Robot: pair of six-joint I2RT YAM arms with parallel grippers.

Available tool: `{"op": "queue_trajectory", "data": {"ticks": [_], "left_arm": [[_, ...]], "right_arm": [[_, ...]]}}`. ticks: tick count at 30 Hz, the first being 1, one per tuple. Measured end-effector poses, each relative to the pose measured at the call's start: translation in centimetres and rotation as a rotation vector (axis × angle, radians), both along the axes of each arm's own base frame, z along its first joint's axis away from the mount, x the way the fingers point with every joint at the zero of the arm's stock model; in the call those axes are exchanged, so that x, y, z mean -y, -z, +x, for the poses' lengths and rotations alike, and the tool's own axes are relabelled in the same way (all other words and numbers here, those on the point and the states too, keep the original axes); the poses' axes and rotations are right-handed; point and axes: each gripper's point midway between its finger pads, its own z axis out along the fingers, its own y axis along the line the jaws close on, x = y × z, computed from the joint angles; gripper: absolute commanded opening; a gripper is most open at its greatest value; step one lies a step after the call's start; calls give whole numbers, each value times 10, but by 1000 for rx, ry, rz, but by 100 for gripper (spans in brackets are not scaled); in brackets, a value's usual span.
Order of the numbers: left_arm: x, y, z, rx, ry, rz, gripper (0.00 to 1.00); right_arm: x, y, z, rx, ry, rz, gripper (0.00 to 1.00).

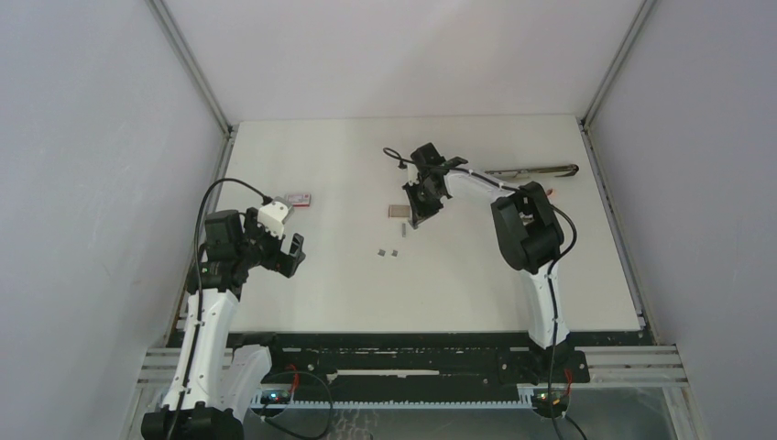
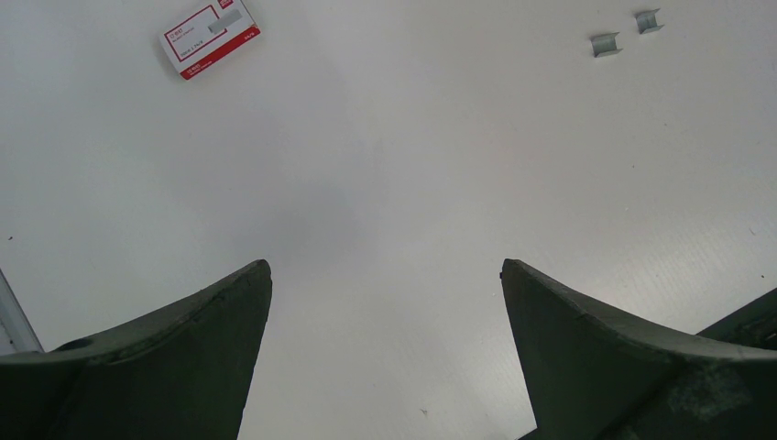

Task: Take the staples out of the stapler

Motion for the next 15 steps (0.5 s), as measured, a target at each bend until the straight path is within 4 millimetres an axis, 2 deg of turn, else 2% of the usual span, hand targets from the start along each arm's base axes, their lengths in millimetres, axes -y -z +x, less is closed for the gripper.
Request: {"op": "queue_trajectory", "data": {"ticks": [15], "left_arm": [[0, 0, 0, 0, 0, 0, 100]], "right_arm": [[-1, 2, 21, 54, 15, -32, 0]]}}
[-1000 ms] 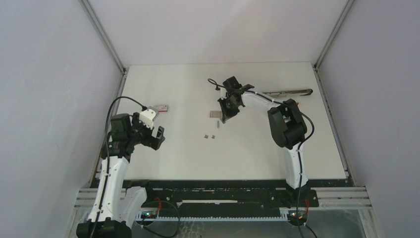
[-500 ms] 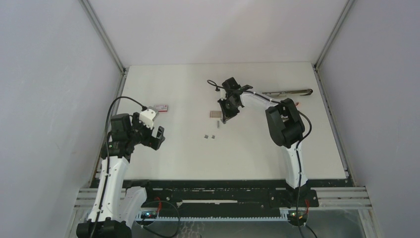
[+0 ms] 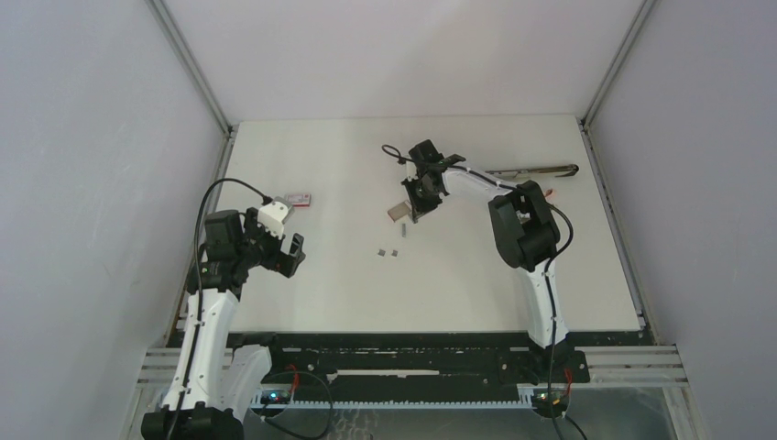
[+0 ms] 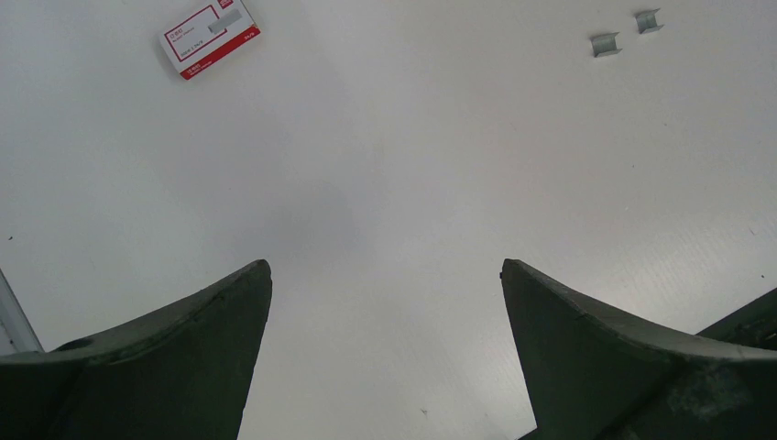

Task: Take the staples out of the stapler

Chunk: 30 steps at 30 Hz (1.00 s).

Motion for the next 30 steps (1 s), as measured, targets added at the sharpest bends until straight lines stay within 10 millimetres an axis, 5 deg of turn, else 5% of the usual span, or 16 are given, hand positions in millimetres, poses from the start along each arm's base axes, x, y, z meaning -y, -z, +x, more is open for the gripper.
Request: {"op": "queue_trajectory", "data": {"ticks": [7, 20, 30], "left_arm": [[0, 0, 0, 0, 0, 0, 100], [0, 0, 0, 0, 0, 0, 100], [0, 0, 0, 0, 0, 0, 100]], "right_arm": [[0, -5, 0, 12, -4, -1, 0], [-41, -62, 20, 160, -40, 75, 0], [-48, -27, 18, 93, -43, 47, 0]]}}
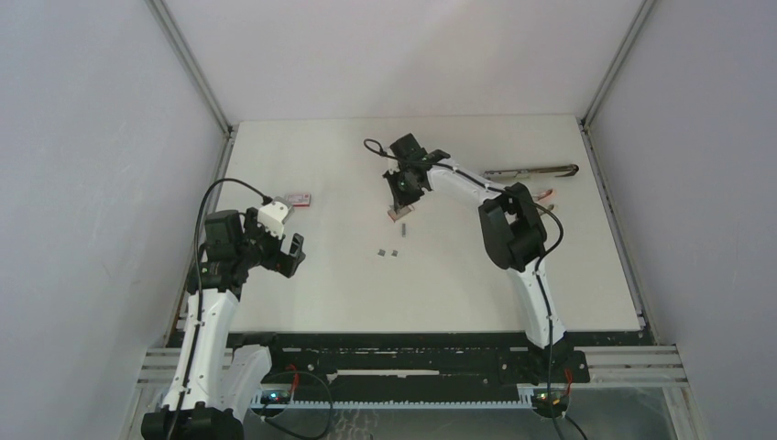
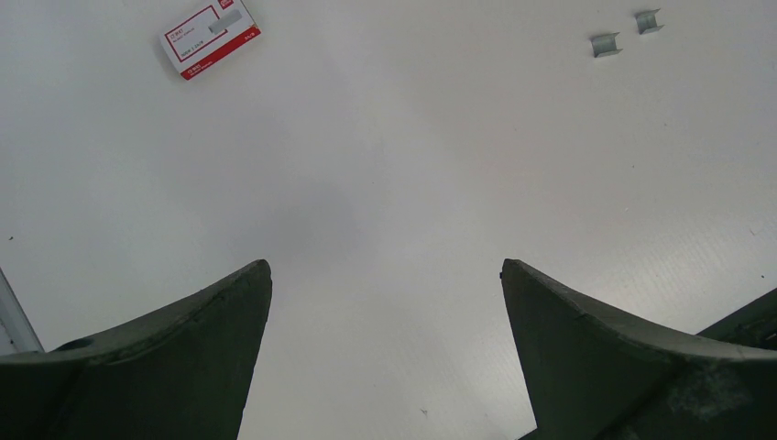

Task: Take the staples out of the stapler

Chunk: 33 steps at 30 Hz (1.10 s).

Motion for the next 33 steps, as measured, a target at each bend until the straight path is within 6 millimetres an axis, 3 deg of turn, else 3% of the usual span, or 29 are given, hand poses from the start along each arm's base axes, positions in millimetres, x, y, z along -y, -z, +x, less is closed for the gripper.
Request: {"op": "queue_trajectory", "data": {"ticks": [33], "left_arm": [[0, 0, 0, 0, 0, 0, 100]], "right_arm": [[1, 26, -5, -58, 5, -16, 0]]}}
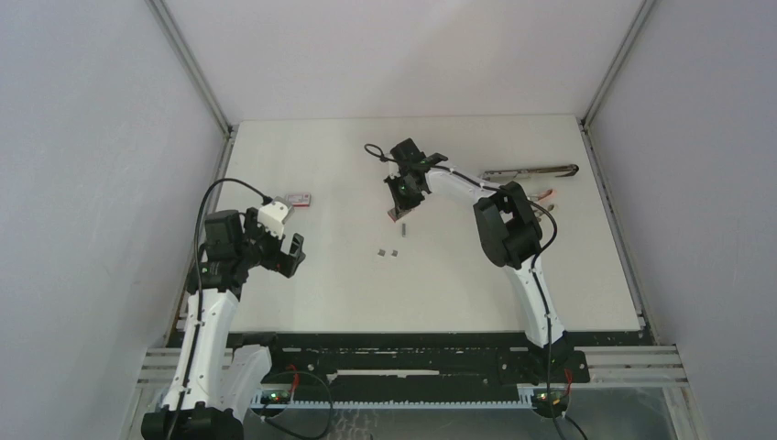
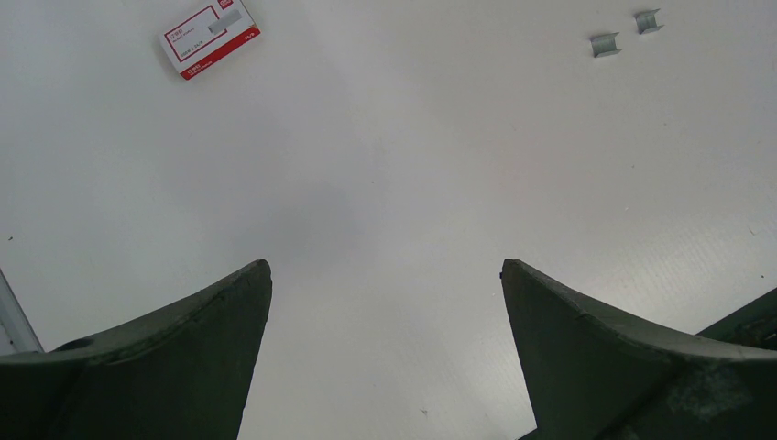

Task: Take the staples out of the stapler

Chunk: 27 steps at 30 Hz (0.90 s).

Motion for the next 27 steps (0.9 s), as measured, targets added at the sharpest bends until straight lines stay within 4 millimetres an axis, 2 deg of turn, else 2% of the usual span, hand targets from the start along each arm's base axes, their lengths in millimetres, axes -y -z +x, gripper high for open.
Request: {"op": "queue_trajectory", "data": {"ticks": [9, 19, 21, 27], "left_arm": [[0, 0, 0, 0, 0, 0, 100], [0, 0, 0, 0, 0, 0, 100], [0, 0, 0, 0, 0, 0, 100], [0, 0, 0, 0, 0, 0, 100]], "right_arm": [[1, 1, 1, -1, 2, -1, 0], [-2, -4, 4, 12, 0, 7, 7], [-3, -5, 4, 12, -2, 7, 11], [-3, -4, 2, 8, -6, 5, 36]]}}
